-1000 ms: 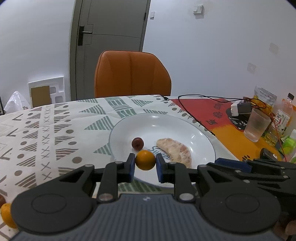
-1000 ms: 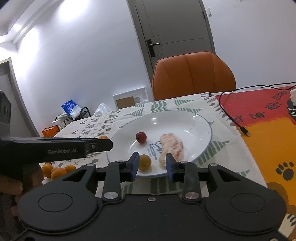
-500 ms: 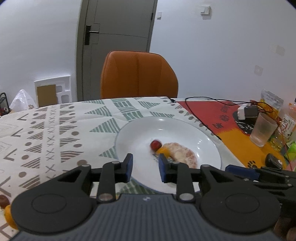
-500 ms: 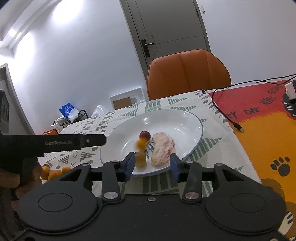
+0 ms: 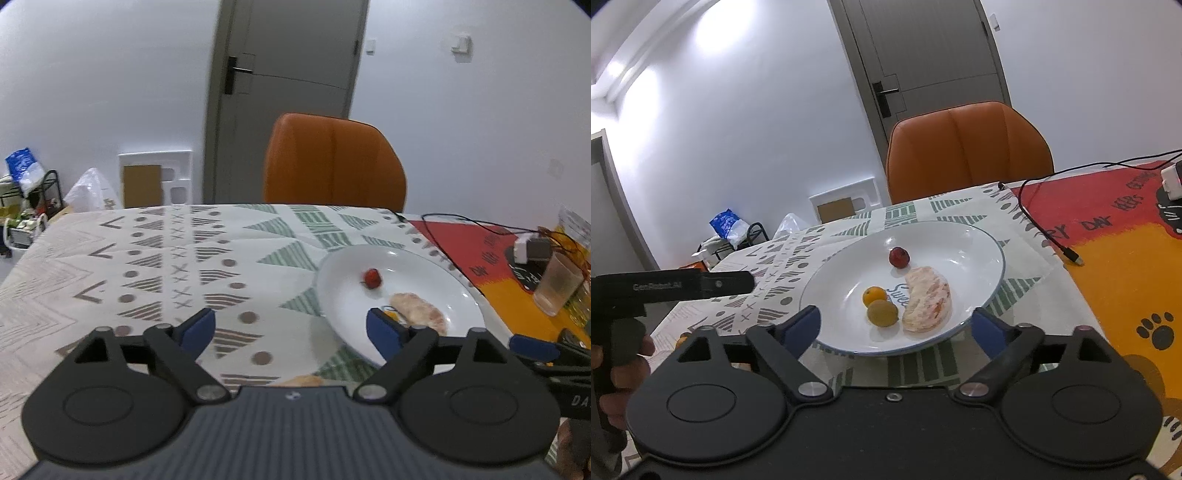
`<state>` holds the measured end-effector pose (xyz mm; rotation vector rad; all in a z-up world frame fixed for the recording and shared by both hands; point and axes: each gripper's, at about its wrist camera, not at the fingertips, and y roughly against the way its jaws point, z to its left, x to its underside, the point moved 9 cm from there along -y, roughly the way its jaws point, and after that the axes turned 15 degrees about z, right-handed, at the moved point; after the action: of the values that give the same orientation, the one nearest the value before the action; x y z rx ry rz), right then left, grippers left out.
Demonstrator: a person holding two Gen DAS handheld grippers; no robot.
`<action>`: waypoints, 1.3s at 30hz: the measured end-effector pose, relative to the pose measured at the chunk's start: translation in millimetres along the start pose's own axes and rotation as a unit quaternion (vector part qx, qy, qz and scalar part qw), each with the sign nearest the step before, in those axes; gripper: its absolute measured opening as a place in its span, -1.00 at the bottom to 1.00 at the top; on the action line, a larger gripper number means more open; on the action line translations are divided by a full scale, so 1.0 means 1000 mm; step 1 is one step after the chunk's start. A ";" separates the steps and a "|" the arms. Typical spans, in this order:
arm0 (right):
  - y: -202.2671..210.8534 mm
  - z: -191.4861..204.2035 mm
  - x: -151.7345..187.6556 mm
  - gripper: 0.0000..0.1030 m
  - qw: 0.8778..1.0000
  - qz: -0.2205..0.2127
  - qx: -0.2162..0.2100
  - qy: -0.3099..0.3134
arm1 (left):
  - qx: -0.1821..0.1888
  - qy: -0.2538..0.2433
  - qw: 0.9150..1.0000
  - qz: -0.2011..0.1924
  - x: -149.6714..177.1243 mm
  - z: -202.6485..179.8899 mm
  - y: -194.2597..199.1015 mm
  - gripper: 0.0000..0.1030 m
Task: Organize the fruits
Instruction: 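Open the left tool over the plate while the right tool releases the red fruit, then move both open tools back toward the remaining fruit pile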
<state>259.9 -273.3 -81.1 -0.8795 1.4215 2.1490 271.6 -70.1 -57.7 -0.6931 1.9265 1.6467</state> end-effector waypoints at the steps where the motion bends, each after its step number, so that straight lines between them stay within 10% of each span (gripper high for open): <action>1: 0.000 0.002 0.000 0.84 1.000 -0.001 0.000 0.001 | -0.003 0.002 1.000 -0.002 0.001 0.004 0.002 0.77; 39: -0.024 0.089 0.017 1.00 0.994 0.043 -0.050 0.083 | -0.059 0.090 0.994 -0.016 0.051 0.134 0.051 0.73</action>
<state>238.3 -182.1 -84.1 -1.0733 1.4644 2.2738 206.0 67.2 -72.9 -0.9449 1.9394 1.7416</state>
